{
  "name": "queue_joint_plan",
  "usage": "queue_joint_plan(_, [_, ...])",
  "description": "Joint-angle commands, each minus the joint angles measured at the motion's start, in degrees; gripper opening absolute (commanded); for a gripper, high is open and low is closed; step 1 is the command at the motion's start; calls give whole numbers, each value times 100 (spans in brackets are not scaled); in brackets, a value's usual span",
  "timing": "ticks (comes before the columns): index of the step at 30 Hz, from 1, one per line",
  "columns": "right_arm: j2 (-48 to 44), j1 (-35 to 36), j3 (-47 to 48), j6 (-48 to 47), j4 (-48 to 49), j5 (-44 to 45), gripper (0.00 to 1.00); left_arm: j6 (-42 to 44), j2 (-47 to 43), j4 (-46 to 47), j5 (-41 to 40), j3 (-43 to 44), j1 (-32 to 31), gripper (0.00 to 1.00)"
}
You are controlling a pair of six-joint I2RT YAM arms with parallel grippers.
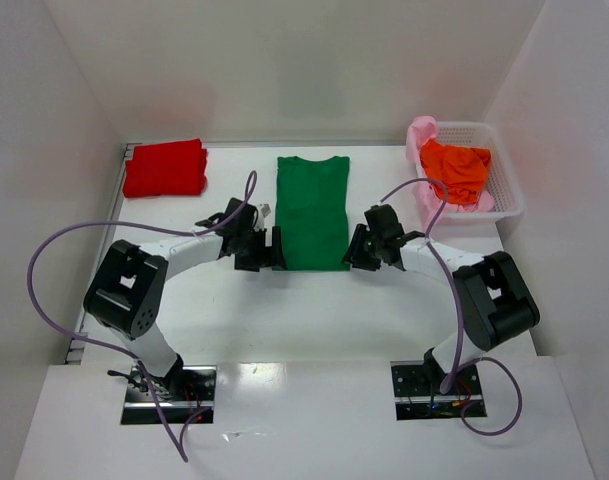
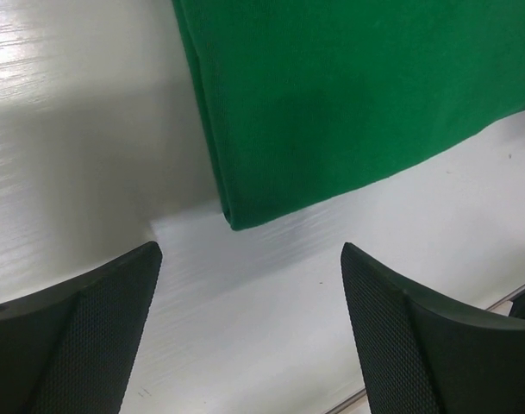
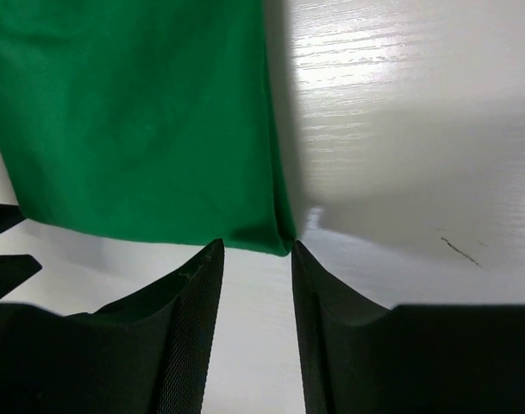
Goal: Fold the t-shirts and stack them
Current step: Grab one side of the 2/3 rectangular tshirt with both arms
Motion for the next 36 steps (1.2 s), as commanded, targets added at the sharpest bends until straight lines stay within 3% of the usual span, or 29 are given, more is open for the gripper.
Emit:
queue_joint_plan(1, [190, 44, 3, 0, 80, 119, 43, -83, 94, 197, 88, 123, 4, 92])
queue_joint_plan(8, [253, 44, -50, 0, 185, 119, 45, -83, 370, 199, 193, 290, 4, 81])
queue_joint_plan(13, [374, 44, 3, 0, 185, 119, 37, -83, 428, 199, 193, 386, 4, 78])
queue_joint_plan(20, [438, 44, 3, 0, 238, 66, 27, -83, 542, 251, 246, 395, 4, 67])
queue_joint_plan(33, [253, 44, -103, 105, 361, 96, 5, -83, 700, 304, 299, 395, 4, 19])
queue_joint_plan(36, [253, 44, -103, 105, 414, 75, 0, -83, 731, 304, 299, 431, 4, 2])
